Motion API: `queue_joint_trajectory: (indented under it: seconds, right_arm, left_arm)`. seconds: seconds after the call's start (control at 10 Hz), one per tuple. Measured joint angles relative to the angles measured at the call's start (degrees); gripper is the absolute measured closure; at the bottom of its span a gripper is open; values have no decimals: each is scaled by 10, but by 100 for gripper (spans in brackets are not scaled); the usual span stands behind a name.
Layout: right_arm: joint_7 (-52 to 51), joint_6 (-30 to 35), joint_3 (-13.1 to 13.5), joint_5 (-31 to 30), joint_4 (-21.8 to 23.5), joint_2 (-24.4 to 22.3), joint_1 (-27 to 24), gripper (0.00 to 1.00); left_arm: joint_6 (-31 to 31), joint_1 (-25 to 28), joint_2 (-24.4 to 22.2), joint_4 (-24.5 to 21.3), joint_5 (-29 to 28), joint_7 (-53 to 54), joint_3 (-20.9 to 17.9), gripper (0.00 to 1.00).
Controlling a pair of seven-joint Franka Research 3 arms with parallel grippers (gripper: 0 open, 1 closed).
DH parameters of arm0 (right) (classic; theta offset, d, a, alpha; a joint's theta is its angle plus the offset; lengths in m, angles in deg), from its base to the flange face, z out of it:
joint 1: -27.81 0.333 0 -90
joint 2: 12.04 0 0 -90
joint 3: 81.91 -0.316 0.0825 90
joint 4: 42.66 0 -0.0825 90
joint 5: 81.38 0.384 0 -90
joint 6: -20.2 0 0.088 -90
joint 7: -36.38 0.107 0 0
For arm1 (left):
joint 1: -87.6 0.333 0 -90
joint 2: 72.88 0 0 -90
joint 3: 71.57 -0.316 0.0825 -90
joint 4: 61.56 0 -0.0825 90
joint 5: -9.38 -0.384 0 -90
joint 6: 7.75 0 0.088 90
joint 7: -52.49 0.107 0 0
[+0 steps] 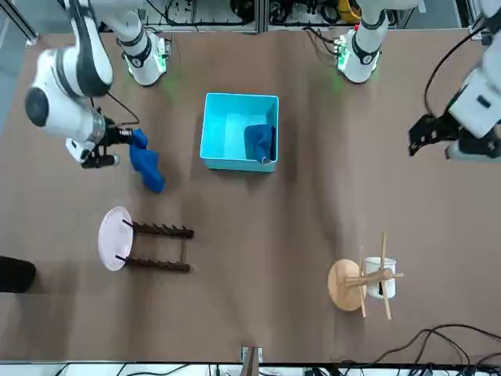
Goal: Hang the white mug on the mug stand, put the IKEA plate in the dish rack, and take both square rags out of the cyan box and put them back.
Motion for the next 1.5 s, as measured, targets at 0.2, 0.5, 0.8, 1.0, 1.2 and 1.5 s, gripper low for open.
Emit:
queue_joint_trajectory:
  seconds: [0.2, 0.5, 0.8, 1.0, 1.2, 1.5]
  right_arm:
    - [116, 46, -16, 3, -44, -16, 55, 98]
    - [286, 40, -27, 29, -51, -23, 171, 98]
    - [379, 39, -28, 41, -57, -32, 244, 98]
    - [433, 39, -28, 44, -64, -43, 286, 98]
    - [479, 39, -28, 44, -78, -46, 324, 98]
    - [511, 7, -28, 44, -77, -44, 359, 98]
  left_arm:
    - [-16, 1, -10, -5, 0, 12, -12, 4]
    - [-20, 3, -5, -11, 0, 40, -29, 3]
    - [-19, 2, 15, 11, 1, 34, -26, 7]
    - [-19, 0, 28, 22, 1, 27, -23, 4]
    - [-19, 0, 31, 24, 1, 27, -23, 2]
    - [-19, 0, 31, 27, 1, 3, -21, 2]
